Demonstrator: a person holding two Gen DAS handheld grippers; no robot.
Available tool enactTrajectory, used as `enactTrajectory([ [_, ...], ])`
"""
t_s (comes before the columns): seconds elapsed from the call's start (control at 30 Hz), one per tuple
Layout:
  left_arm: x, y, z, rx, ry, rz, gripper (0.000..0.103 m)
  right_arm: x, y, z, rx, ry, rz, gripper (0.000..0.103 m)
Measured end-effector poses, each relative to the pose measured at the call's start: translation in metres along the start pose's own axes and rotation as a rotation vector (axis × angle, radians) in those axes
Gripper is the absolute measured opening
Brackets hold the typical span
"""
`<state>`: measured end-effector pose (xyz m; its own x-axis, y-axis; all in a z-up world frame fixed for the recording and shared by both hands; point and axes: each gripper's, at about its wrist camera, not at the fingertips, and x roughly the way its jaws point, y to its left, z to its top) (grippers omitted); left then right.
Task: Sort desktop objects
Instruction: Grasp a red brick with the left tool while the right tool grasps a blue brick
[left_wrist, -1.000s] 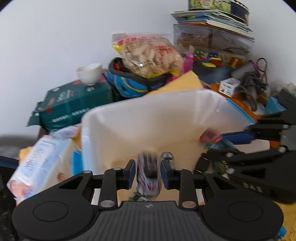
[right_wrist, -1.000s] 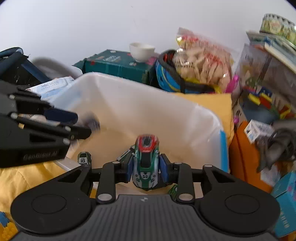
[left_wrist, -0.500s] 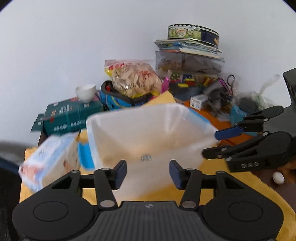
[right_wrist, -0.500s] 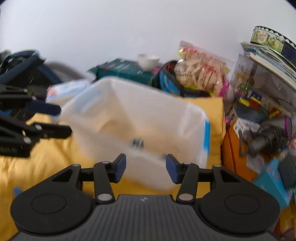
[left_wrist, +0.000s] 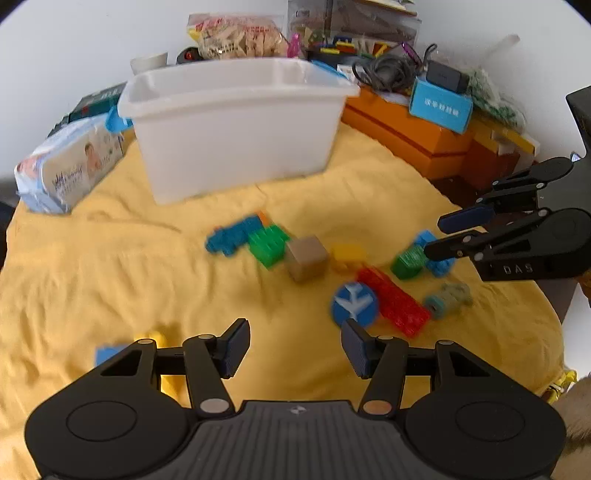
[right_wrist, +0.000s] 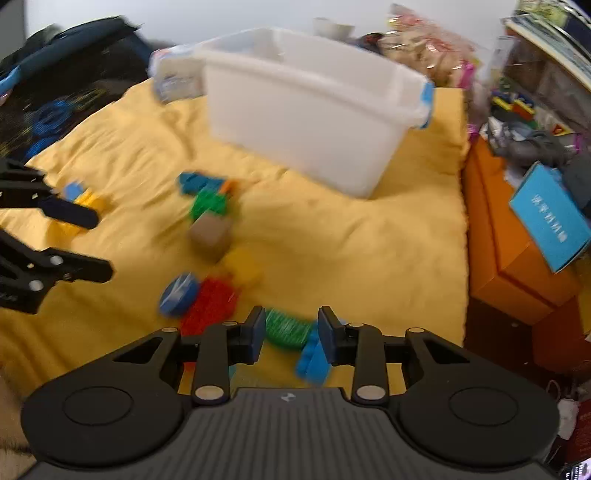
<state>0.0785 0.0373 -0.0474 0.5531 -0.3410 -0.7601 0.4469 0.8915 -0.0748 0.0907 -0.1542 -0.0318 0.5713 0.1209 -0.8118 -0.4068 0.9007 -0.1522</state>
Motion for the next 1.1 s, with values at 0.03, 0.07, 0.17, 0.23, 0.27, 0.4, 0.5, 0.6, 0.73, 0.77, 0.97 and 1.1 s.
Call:
enactTrajectory([
  [0.03,0.000,-0.004,-0.003,-0.011,0.004,0.008,0.059,-0.001,0.000,-0.005,0.002,0.001,0.008,0.032],
  [0.07,-0.001,-0.008,-0.005,-0.026,0.004,0.014,0.059,0.000,-0.002,-0.008,0.021,0.000,-0.009,0.033],
  [0.17,-0.004,-0.019,-0.009,-0.066,0.008,0.003,0.059,0.008,-0.017,-0.018,0.098,0.022,-0.078,0.035],
  [0.23,-0.005,-0.030,-0.010,-0.076,0.008,-0.018,0.059,0.014,-0.025,-0.022,0.116,0.040,-0.028,0.032],
  [0.27,-0.004,-0.037,-0.012,-0.070,0.014,-0.024,0.059,0.017,-0.026,-0.024,0.110,0.044,-0.018,0.030],
  [0.4,0.005,-0.055,-0.011,-0.106,0.049,-0.102,0.059,0.012,-0.024,-0.030,0.066,0.020,-0.022,0.016],
  [0.5,0.021,-0.062,-0.006,-0.146,0.067,-0.095,0.059,0.003,-0.034,-0.041,0.105,0.007,0.005,0.016],
  [0.6,0.035,-0.059,-0.002,-0.234,0.073,-0.099,0.058,-0.003,-0.048,-0.048,0.186,-0.003,0.063,0.010],
  [0.73,0.053,-0.056,0.005,-0.340,0.086,-0.138,0.050,-0.004,-0.067,-0.057,0.294,0.008,0.164,0.010],
  [0.77,0.058,-0.055,0.007,-0.369,0.090,-0.140,0.048,-0.001,-0.070,-0.060,0.307,0.018,0.169,0.010],
  [0.97,0.063,-0.065,0.013,-0.293,0.075,-0.041,0.035,-0.007,-0.076,-0.072,0.277,-0.003,0.111,0.011],
  [1.1,0.041,-0.081,0.008,-0.103,0.081,0.033,0.035,-0.015,-0.075,-0.076,0.225,-0.024,0.100,0.033],
])
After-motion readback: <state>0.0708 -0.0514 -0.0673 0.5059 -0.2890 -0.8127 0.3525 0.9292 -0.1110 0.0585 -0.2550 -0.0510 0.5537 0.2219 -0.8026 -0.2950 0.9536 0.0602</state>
